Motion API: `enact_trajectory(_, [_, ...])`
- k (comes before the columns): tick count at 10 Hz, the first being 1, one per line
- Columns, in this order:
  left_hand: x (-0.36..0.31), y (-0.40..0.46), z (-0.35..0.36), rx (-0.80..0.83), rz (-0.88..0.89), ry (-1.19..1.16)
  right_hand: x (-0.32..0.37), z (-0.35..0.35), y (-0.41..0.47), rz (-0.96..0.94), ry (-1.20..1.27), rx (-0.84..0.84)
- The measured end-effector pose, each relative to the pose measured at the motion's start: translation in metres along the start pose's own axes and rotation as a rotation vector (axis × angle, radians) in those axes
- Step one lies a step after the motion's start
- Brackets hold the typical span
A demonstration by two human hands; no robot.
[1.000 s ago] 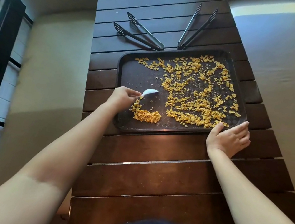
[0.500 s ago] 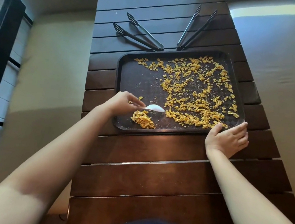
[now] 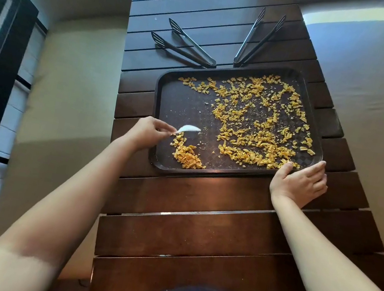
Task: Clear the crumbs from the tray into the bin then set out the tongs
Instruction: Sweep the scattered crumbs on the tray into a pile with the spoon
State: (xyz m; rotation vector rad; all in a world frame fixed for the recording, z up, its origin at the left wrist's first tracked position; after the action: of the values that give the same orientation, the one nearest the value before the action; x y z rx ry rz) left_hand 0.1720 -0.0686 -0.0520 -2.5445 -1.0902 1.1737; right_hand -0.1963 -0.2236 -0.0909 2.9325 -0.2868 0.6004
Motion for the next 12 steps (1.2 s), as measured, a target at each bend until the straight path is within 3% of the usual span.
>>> enact_trajectory(1, [0.003,0.002,0.003,-0.060,-0.027,-0.032,0.000,0.000,0.000,-0.002,0.003,0.003])
enact_trajectory(3, [0.004,-0.006,0.023,0.126,0.016,0.159,0.001,-0.001,0.000,-0.002,0.005,0.002])
enact_trajectory(4, [0.014,-0.009,0.017,0.200,-0.015,0.130,0.001,0.000,0.000,-0.001,0.002,0.002])
enact_trajectory(5, [0.014,-0.004,-0.002,0.002,-0.013,-0.021,0.001,-0.001,0.000,-0.007,0.002,-0.001])
enact_trajectory(6, [0.023,-0.002,-0.019,-0.236,-0.060,-0.019,0.002,-0.002,-0.001,-0.012,-0.002,-0.006])
enact_trajectory(9, [0.031,-0.017,-0.008,-0.042,-0.103,0.060,0.002,-0.002,-0.001,-0.005,0.004,0.002])
enact_trajectory(10, [0.033,-0.014,-0.023,-0.195,-0.092,-0.058,0.002,-0.002,-0.001,-0.006,0.008,0.002])
enact_trajectory(11, [0.037,-0.015,-0.033,-0.325,-0.122,-0.015,0.002,-0.003,-0.001,-0.006,0.012,0.000])
enact_trajectory(12, [0.044,-0.020,-0.024,-0.286,-0.157,0.070,0.001,-0.002,-0.001,-0.006,0.014,0.001])
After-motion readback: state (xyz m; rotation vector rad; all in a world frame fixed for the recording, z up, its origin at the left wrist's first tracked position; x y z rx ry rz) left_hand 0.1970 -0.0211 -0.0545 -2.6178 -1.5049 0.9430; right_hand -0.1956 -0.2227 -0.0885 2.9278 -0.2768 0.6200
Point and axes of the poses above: each hand's wrist, its own y-axis towards the middle knuckle, its own z-axis out of the palm, x = y × z, the point moved 10 cm from there along y, towards the middle knuckle, and after that the axes turned 4 degrees about -x, right-handed, at the moved point
